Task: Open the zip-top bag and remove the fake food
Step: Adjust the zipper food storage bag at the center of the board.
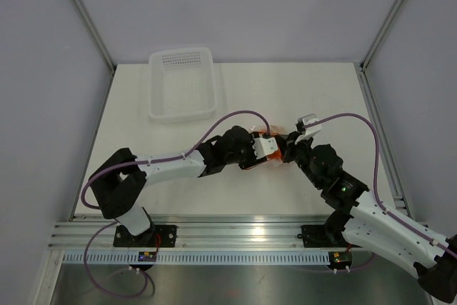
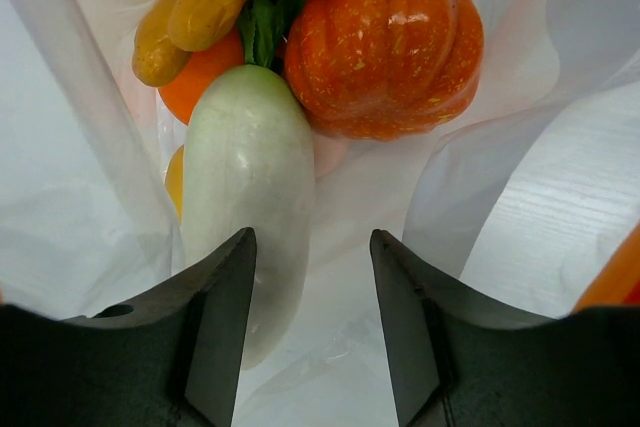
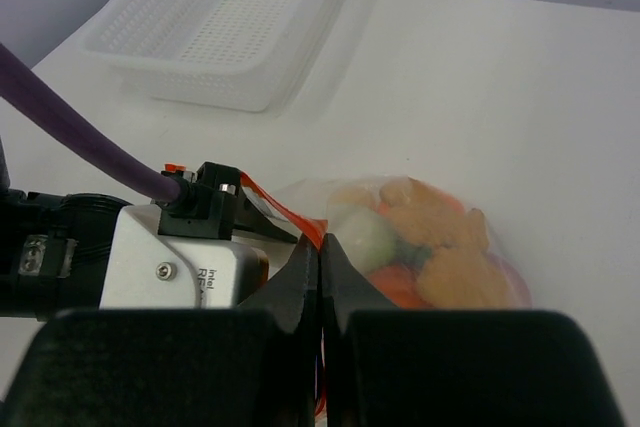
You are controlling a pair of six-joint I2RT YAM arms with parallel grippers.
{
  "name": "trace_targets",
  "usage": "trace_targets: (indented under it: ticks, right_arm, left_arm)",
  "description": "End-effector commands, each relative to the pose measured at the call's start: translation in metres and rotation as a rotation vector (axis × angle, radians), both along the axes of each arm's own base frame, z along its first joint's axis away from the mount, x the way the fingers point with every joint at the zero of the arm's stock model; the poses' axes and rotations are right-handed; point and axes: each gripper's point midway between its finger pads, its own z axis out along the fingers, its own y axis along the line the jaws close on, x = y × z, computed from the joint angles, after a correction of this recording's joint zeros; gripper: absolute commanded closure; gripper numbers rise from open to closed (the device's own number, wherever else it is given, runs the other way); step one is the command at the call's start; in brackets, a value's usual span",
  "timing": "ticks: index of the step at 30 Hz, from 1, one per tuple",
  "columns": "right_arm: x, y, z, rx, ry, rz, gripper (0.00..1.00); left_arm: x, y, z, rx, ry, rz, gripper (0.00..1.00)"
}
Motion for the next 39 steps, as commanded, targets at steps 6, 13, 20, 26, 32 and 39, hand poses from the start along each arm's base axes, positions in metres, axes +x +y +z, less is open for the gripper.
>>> trace_targets:
  ticks: [6,13,20,26,32,39]
  right_arm:
    - [0.003,-0.016,0.049,0.132,-0.112,-0.064,1.00]
    - [0.001,-0.020,0.055,0.148,-0.122,-0.072,1.00]
    - [-0.002,-0.022,0.060,0.161,-0.132,-0.067,1.00]
    - [0.002,-0.024,0.057,0.151,-0.121,-0.093,1.00]
    - [0.001,-0.026,0.063,0.168,-0.135,-0.096,1.00]
    - [-0.001,-0.023,0.066,0.180,-0.137,-0.081,1.00]
  left_arm:
    - [0.027,0.023,-0.037,0.178,-0.001,0.148,0.47]
    - [0.039,0.028,-0.038,0.188,-0.016,0.209,0.55]
    - [0.049,0.033,-0.044,0.231,-0.010,0.267,0.88]
    - [0.047,0.035,-0.033,0.199,-0.027,0.269,0.79]
    - [0.051,0.038,-0.050,0.271,-0.008,0.288,0.49]
    - [0.058,0.034,-0.065,0.345,0.012,0.289,0.38]
